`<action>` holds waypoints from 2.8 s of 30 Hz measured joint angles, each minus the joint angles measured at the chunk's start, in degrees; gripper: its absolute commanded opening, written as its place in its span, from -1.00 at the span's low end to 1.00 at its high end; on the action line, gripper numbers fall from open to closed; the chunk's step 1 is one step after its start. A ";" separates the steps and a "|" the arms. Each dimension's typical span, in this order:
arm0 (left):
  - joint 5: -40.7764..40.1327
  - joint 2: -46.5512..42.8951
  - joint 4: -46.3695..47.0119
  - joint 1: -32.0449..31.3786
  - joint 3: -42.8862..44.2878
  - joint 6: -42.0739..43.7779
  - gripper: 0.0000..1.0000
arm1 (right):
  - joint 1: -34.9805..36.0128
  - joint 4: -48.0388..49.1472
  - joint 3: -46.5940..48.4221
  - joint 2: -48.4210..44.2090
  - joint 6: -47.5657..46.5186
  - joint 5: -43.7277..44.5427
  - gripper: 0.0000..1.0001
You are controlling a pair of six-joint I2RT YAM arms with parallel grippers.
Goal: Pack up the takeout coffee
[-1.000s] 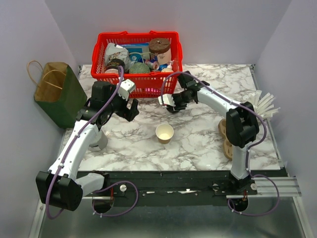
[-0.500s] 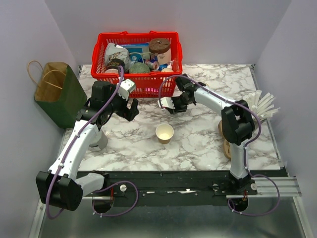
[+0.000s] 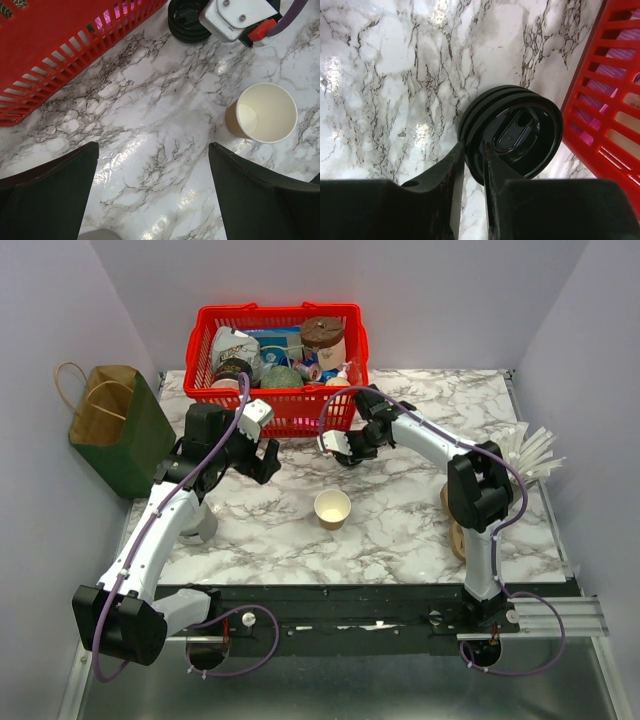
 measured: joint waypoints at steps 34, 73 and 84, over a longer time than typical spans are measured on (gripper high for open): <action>0.02 0.00 1.14 0.00 -0.76 -0.42 0.98 | 0.00 -2.14 4.28 2.99 4.63 0.59 -0.52; 6.75 -4.02 12.68 -17.53 -7.45 45.92 0.64 | 0.00 -31.47 21.22 -9.64 14.73 -22.56 -0.83; 7.76 -1.03 20.04 -23.71 -7.41 55.87 0.64 | 0.00 -33.16 19.08 -9.64 17.31 -25.33 -0.82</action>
